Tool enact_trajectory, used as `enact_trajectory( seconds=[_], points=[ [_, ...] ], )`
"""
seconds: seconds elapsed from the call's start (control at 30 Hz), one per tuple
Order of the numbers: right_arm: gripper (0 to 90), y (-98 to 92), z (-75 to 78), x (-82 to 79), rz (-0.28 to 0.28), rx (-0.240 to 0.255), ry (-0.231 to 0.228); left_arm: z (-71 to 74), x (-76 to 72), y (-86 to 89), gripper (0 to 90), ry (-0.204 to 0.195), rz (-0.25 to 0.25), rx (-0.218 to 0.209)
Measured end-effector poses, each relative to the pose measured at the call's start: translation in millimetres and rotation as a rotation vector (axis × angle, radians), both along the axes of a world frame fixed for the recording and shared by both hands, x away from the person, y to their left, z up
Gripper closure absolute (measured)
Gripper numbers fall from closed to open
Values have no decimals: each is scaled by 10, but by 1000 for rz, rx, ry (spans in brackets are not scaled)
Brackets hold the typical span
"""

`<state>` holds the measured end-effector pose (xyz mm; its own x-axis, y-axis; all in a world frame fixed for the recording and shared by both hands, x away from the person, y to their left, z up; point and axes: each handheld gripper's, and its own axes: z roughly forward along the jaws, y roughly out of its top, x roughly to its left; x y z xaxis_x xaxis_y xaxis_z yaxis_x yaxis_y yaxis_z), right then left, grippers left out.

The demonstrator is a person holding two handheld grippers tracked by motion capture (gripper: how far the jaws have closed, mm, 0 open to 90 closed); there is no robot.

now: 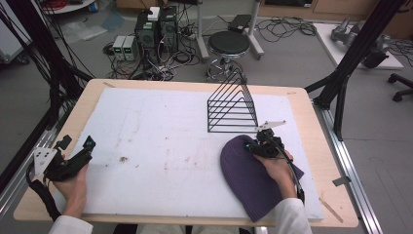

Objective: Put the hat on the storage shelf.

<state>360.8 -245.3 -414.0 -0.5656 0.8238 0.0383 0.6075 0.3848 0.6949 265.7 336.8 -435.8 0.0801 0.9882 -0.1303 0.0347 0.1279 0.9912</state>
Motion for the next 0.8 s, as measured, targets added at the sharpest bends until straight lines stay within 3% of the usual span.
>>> enact_trajectory(
  seconds=[0.2, 0.33, 0.37, 0.4, 0.5, 0.6, 0.8],
  points=[
    [762, -44, 177, -132, -26, 57, -111, 1, -1, -3, 232, -1, 3, 0],
    [761, -109, 314, -253, -46, 127, -198, 1, -3, 0, 230, 0, 6, 0],
    [761, -109, 314, -253, -46, 127, -198, 1, -3, 0, 230, 0, 6, 0],
    [761, -126, 365, -303, -56, 153, -232, 1, -4, -1, 230, 0, 6, 0],
    [759, -137, 408, -343, -59, 179, -263, 1, -3, -3, 230, 0, 4, 3],
    [756, -159, 470, -396, -64, 247, -283, 0, -1, -5, 230, 2, 3, 5],
    [756, -184, 546, -481, -92, 309, -354, -1, -1, -1, 226, 4, 7, 1]
  ],
)
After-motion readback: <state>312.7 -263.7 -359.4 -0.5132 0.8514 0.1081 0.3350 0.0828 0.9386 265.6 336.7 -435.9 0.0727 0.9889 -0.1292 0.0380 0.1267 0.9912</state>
